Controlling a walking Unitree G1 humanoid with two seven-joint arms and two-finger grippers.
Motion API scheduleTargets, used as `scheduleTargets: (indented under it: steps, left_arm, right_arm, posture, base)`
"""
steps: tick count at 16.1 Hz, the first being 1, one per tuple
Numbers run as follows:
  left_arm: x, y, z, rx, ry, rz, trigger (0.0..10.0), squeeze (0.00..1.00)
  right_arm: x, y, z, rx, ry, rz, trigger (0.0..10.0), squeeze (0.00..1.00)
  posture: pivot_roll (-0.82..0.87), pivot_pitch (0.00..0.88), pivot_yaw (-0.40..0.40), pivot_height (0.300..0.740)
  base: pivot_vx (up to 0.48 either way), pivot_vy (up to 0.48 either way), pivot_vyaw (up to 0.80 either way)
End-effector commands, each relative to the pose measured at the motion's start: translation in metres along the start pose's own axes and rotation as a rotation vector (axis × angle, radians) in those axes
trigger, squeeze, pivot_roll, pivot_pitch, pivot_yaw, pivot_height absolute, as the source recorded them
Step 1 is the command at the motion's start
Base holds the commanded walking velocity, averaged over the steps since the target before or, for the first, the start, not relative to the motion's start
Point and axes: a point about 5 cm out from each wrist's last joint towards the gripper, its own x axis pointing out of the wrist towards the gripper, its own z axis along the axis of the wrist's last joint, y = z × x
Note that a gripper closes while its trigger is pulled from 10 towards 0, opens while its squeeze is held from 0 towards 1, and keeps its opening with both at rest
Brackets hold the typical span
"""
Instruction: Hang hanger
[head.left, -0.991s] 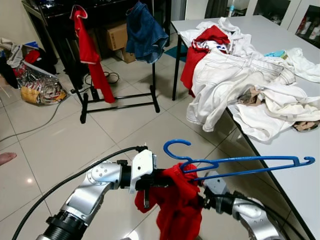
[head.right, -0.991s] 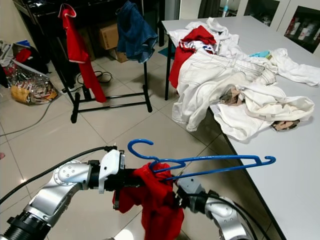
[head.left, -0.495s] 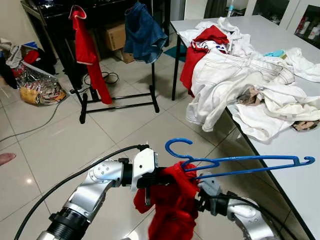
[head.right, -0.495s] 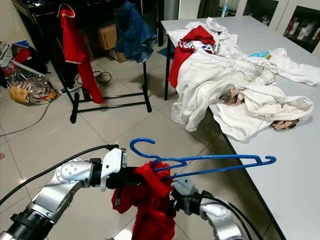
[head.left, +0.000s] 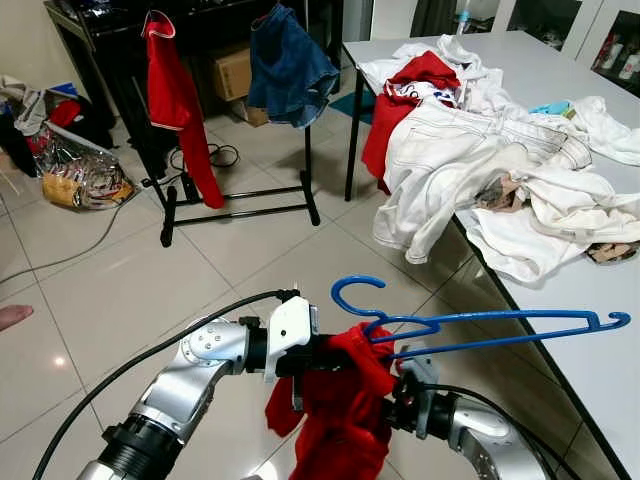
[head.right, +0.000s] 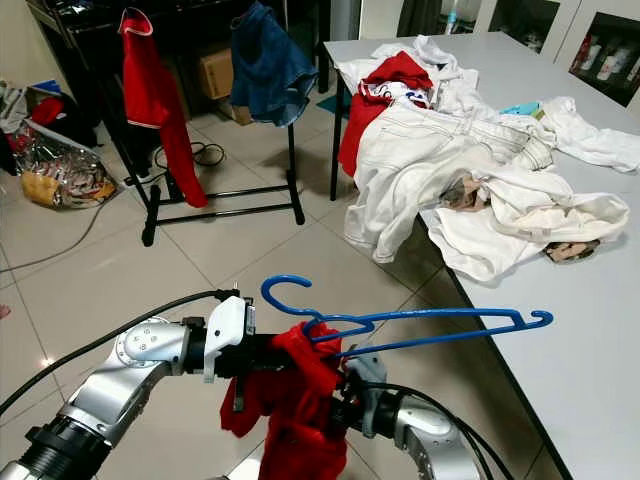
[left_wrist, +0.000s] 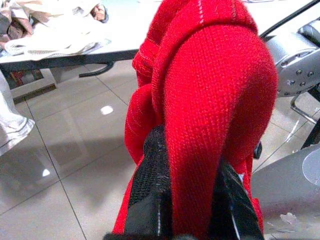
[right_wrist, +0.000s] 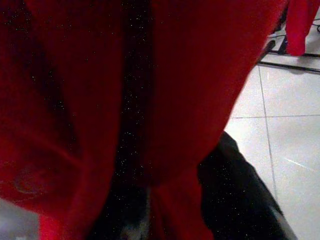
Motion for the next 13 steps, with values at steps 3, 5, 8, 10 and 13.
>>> scheduleTargets:
  steps: [3, 5, 8, 10, 13]
  left_arm:
    - [0.001, 0.005, 0.006, 0.043, -0.004, -0.004, 10.0, 0.0]
    - [0.001, 0.006, 0.006, 0.044, -0.003, -0.002, 10.0, 0.0]
    - [0.001, 0.006, 0.006, 0.048, -0.002, 0.006, 10.0, 0.0]
    - [0.001, 0.006, 0.006, 0.049, -0.001, 0.008, 10.0, 0.0]
    - [0.0, 0.007, 0.005, 0.053, 0.001, 0.012, 10.0, 0.0]
  right_arm:
    - [-0.002, -0.003, 0.015, 0.041, -0.081, 0.007, 0.0, 0.11]
    - [-0.005, -0.007, 0.019, 0.09, -0.128, -0.017, 0.0, 0.11]
    - [-0.014, -0.011, 0.026, 0.157, -0.195, -0.037, 0.0, 0.11]
    - [-0.018, -0.014, 0.029, 0.18, -0.224, -0.052, 0.0, 0.11]
    - [-0.024, -0.019, 0.035, 0.224, -0.29, -0.093, 0.0, 0.12]
  posture:
    - [-0.19, 0.0, 0.06, 0.74]
    - [-0.19, 0.0, 0.06, 0.74]
    - [-0.19, 0.0, 0.06, 0.74]
    - [-0.19, 0.0, 0.06, 0.74]
    - [-0.2, 0.0, 0.065, 0.74]
  base:
    - [0.0, 0.0, 0.0]
    - [0.0, 0.0, 0.0]
    - [0.0, 0.0, 0.0]
    - [0.0, 0.0, 0.0]
    - [0.0, 0.0, 0.0]
